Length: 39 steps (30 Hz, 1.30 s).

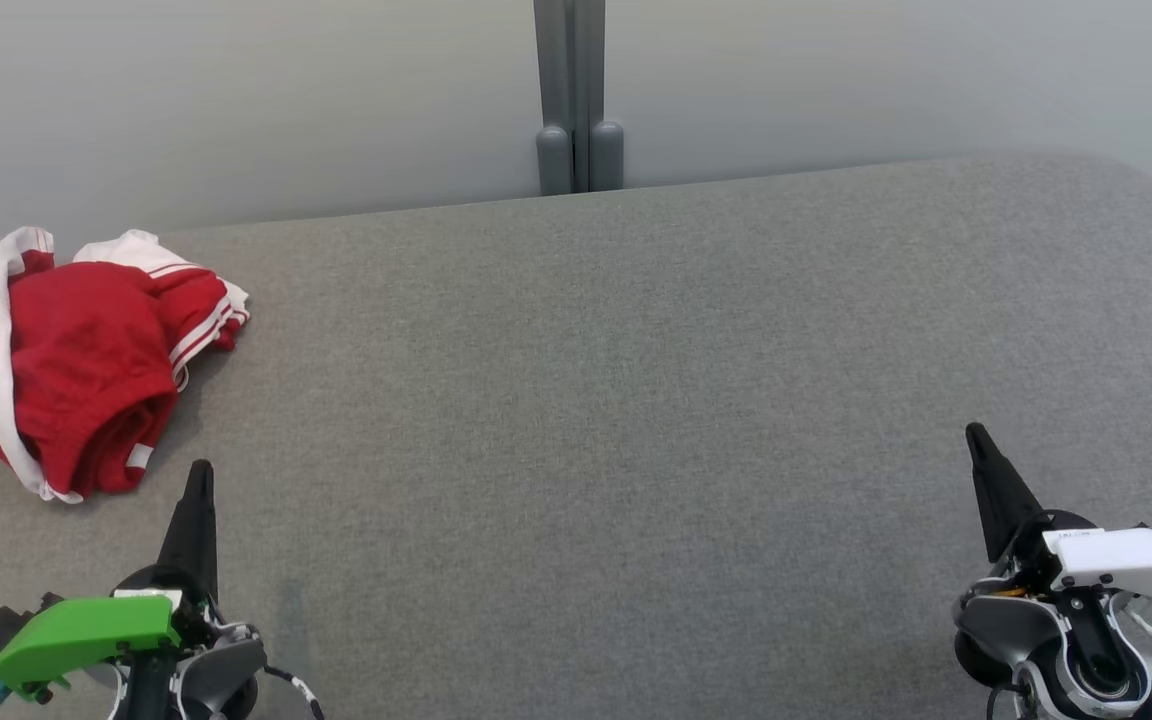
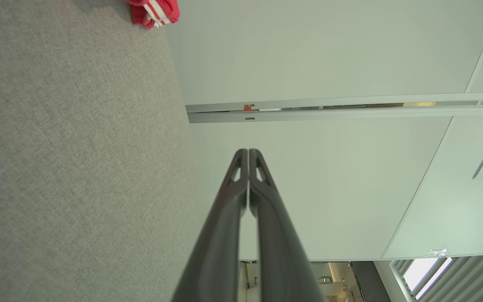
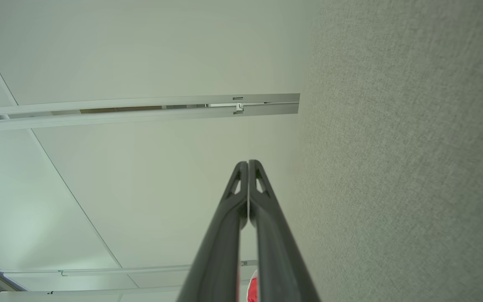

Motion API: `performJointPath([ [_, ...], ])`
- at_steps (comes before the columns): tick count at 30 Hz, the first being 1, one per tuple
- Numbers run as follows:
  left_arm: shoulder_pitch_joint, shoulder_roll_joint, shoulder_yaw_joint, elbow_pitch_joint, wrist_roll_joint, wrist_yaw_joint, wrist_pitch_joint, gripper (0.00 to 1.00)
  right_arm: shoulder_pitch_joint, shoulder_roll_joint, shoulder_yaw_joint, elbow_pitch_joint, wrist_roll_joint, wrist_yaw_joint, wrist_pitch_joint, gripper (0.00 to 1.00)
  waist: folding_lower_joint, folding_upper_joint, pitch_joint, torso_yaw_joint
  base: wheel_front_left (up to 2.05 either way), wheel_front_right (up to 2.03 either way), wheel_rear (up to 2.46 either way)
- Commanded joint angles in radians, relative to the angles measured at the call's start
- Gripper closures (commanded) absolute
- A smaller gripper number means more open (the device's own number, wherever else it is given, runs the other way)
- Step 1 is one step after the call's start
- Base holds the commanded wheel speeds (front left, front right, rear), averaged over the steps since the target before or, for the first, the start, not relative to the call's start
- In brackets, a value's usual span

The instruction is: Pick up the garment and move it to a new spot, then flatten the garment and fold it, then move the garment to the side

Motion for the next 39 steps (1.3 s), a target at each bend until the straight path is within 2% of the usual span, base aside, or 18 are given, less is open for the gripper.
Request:
performJointPath([
  [1, 0.001, 0.000, 0.000, 0.003, 0.000, 0.000, 0.000, 0.00, 0.001, 0.001, 0.000, 0.003, -0.001, 0.000, 0.000, 0.00, 0.0000, 0.0000, 0.000, 0.000, 0.00, 0.00, 0.00],
  [11, 0.028, -0.005, -0.036, 0.018, 0.016, 0.001, -0.036, 0.00, 0.032, 0.007, 0.024, 0.025, -0.015, 0.000, -0.035, 0.00, 0.0000, 0.0000, 0.001, 0.000, 0.00, 0.00, 0.00],
  [18, 0.026, -0.004, -0.061, 0.005, 0.070, 0.001, -0.070, 0.00, 0.031, 0.006, 0.027, 0.017, -0.071, 0.000, -0.069, 0.00, 0.0000, 0.0000, 0.004, 0.001, 0.00, 0.00, 0.00],
  [39, 0.016, -0.002, -0.141, -0.099, 0.413, 0.060, -0.155, 0.00, 0.040, 0.003, 0.053, -0.082, -0.454, 0.000, -0.155, 0.00, 0.0000, 0.0000, 0.018, 0.004, 0.00, 0.00, 0.00],
])
